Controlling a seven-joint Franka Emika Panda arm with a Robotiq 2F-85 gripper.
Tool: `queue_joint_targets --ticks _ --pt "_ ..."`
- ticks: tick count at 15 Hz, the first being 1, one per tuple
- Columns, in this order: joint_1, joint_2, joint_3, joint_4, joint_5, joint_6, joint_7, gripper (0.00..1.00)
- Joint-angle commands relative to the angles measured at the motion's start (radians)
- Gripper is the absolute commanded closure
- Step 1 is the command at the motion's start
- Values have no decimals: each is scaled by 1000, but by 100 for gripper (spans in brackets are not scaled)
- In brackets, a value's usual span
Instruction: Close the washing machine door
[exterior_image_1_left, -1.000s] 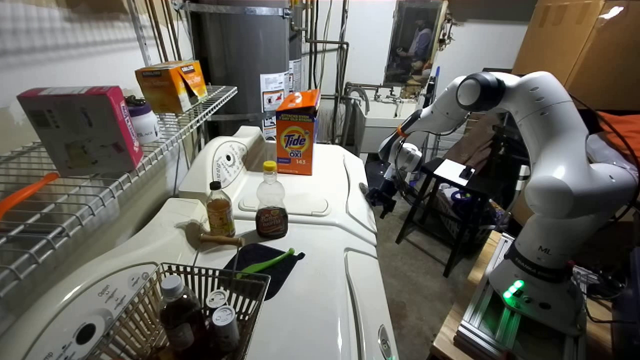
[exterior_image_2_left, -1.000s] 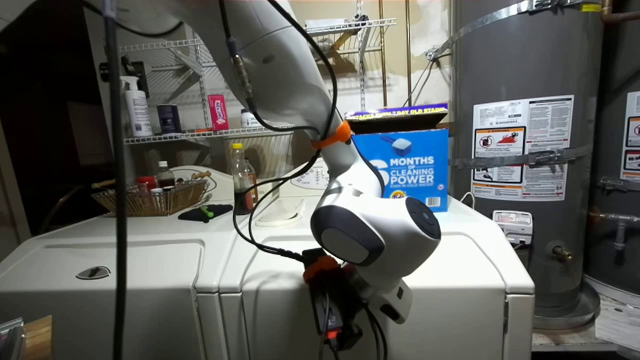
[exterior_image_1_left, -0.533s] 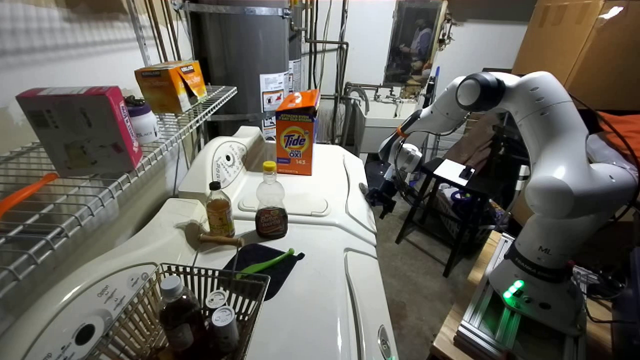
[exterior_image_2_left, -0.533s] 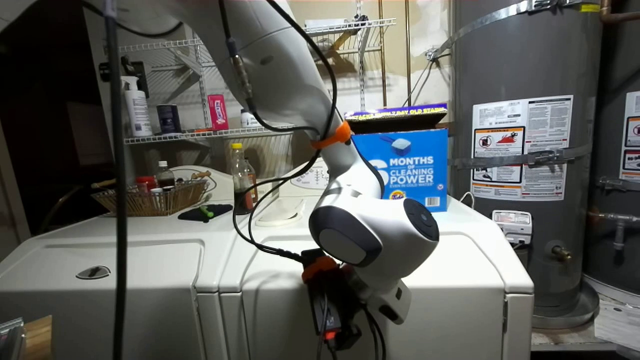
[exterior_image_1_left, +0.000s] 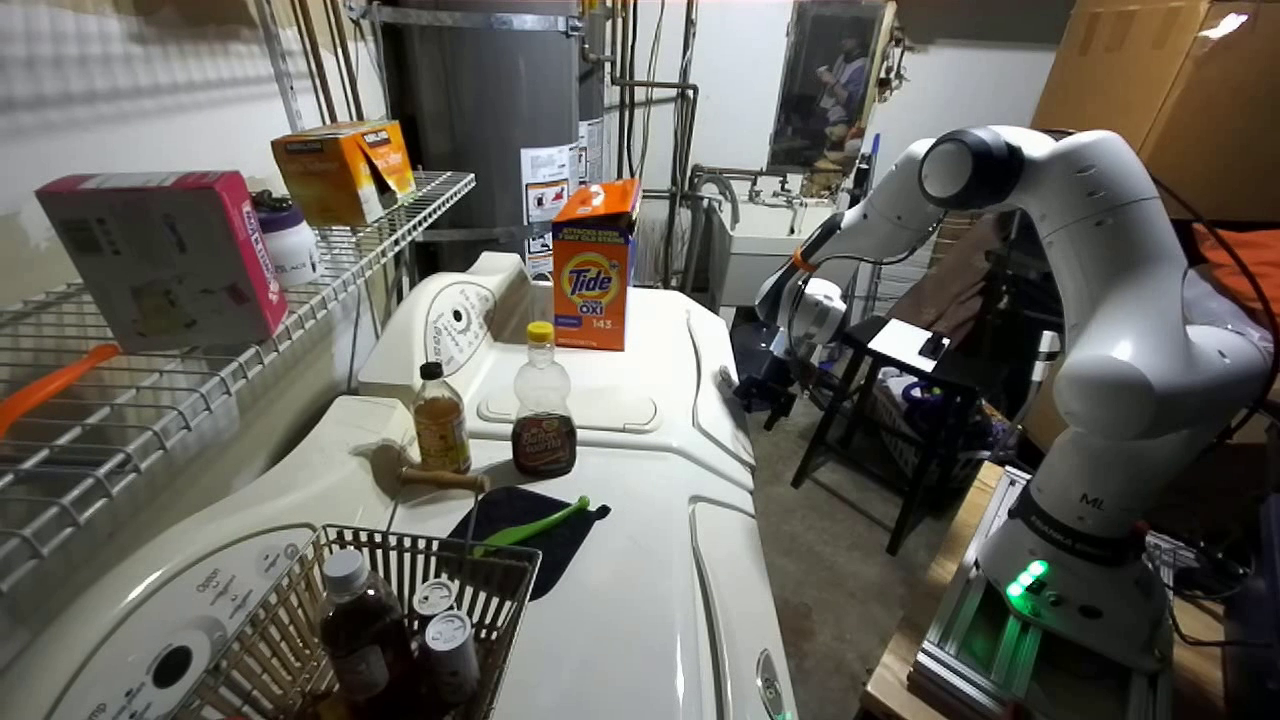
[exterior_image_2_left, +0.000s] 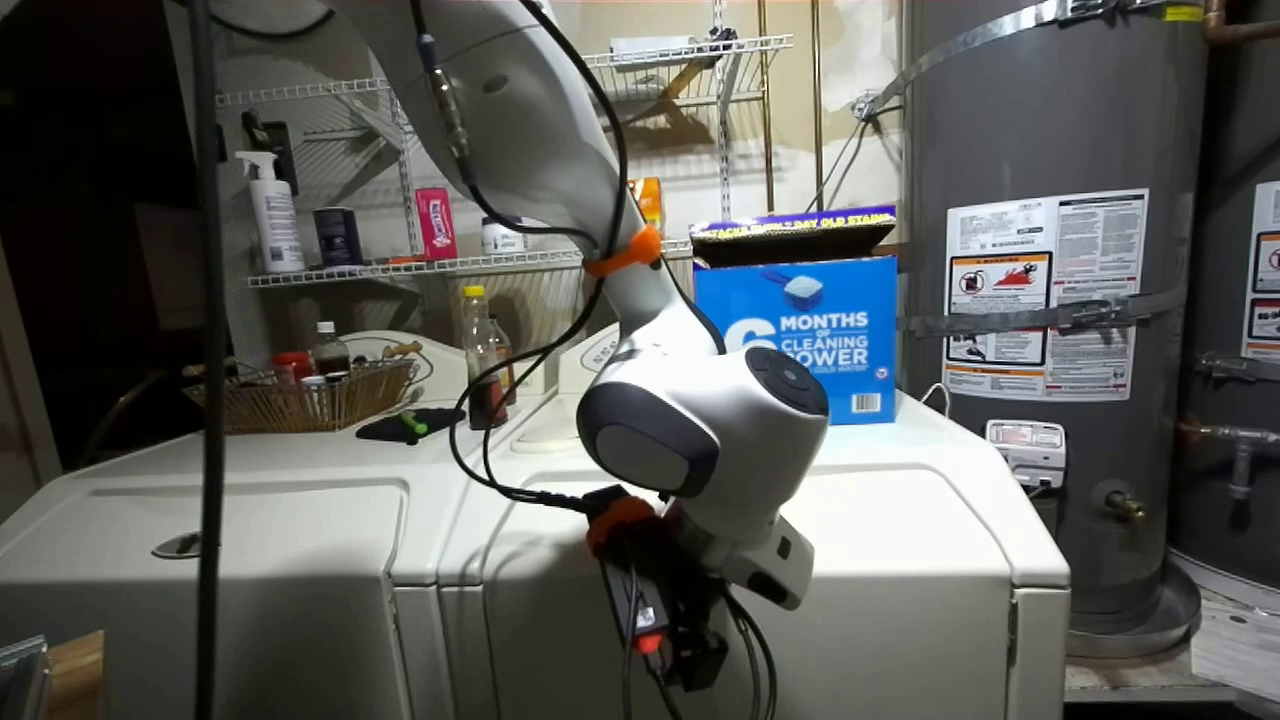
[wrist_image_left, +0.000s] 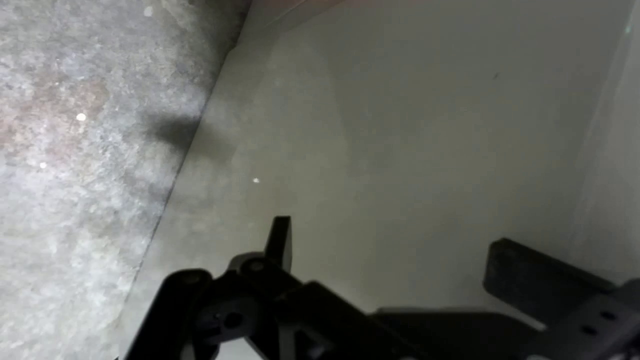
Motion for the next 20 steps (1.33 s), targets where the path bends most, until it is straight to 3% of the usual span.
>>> queue_joint_targets --ticks 1,6,9,12,13,14,20 --pt "-12 -162 14 -124 21 55 -72 0" --pt "13 -401 -26 -240 -38 -11 -177 0" --pt "83 -551 -73 -304 -165 -64 -173 0" --pt "168 -667 -95 -409 -303 21 -129 0" --pt "192 -688 -97 -438 -343 46 -129 0" --pt "171 -613 -110 -342 -265 -15 -152 0" --pt "189 -621 -128 -354 -273 -8 -143 0"
